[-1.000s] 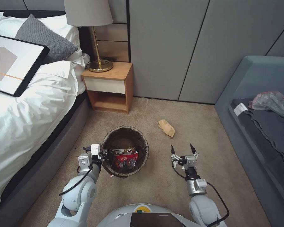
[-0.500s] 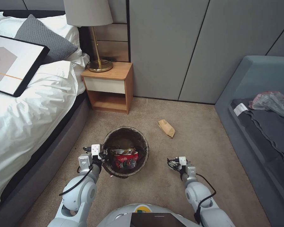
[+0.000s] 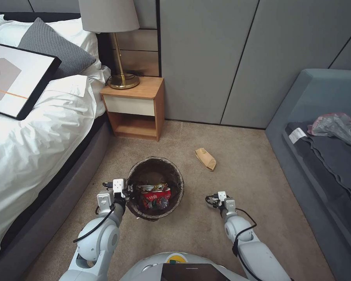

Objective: Pick up the trash bin, then pick up the garbage from the floor and place it into the trash bin.

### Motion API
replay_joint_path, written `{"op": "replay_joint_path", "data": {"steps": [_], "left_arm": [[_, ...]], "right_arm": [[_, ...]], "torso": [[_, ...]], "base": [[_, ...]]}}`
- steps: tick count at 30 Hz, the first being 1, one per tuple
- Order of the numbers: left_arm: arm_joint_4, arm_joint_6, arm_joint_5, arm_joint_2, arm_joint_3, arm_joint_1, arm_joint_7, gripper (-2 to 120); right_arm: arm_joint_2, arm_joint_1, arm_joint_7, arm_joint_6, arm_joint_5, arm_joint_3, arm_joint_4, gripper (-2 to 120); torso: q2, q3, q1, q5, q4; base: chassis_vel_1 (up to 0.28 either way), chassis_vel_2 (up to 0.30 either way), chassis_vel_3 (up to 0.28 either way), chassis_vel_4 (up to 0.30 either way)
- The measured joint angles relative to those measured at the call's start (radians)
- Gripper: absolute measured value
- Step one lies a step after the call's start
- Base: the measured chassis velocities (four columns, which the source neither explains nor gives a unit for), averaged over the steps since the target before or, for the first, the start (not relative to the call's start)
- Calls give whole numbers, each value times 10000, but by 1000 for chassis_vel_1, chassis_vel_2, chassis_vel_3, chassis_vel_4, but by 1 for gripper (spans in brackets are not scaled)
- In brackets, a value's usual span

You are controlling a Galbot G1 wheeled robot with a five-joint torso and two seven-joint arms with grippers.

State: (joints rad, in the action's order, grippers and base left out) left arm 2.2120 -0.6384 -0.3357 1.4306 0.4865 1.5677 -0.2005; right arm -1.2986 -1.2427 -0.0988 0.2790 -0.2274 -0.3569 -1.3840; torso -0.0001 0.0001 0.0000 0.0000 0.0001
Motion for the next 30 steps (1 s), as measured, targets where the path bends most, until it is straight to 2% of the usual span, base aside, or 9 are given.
{"op": "replay_joint_path", "data": {"steps": [7, 9, 11, 12, 14, 16, 18, 22, 30], "left_arm": [[7, 1, 11, 4, 5, 18, -5, 0], [13, 0, 14, 6, 6, 24, -6, 0], [35, 0, 28, 22, 10, 54, -15, 0], [35, 0, 28, 22, 10, 54, -15, 0], [54, 0, 31, 34, 29, 73, -20, 0], [74, 0, 27, 32, 63, 77, -22, 0], [98, 0, -8, -7, 161, 83, -29, 0], [84, 0, -38, -18, 150, 58, -39, 0], [94, -2, -46, -22, 109, 37, -44, 0]], "right_arm": [[-56, 387, 126, -217, 124, 38, 534, 100], [-73, 476, 164, -321, 178, 46, 682, 96], [-130, 761, 275, -442, 292, 78, 1135, 84], [-130, 761, 275, -442, 292, 78, 1135, 84], [-190, 805, 257, -366, 356, 66, 1336, 74], [-211, 704, 191, -264, 356, 31, 1336, 70], [-163, 145, 80, -133, 361, -39, 911, 59], [-196, -474, 8, -117, 423, -219, 480, 47], [-282, -584, 70, -452, 611, -393, 602, 46]], "torso": [[0, 0, 0, 0, 0], [0, 0, 0, 0, -1], [0, 0, 0, -1, 0], [0, 0, 0, -1, 0], [0, 0, 0, 0, 0], [0, 0, 0, 0, 2], [0, 0, 0, 0, -3], [0, 0, 0, -1, -1], [0, 0, 0, 0, 0]], "base": [[0, 0, 0, 0], [0, 0, 0, 0], [0, 0, 0, 0], [0, 0, 0, 0], [0, 0, 0, 0], [0, 0, 0, 0], [0, 0, 0, 0], [0, 0, 0, 0], [0, 0, 0, 0]]}}
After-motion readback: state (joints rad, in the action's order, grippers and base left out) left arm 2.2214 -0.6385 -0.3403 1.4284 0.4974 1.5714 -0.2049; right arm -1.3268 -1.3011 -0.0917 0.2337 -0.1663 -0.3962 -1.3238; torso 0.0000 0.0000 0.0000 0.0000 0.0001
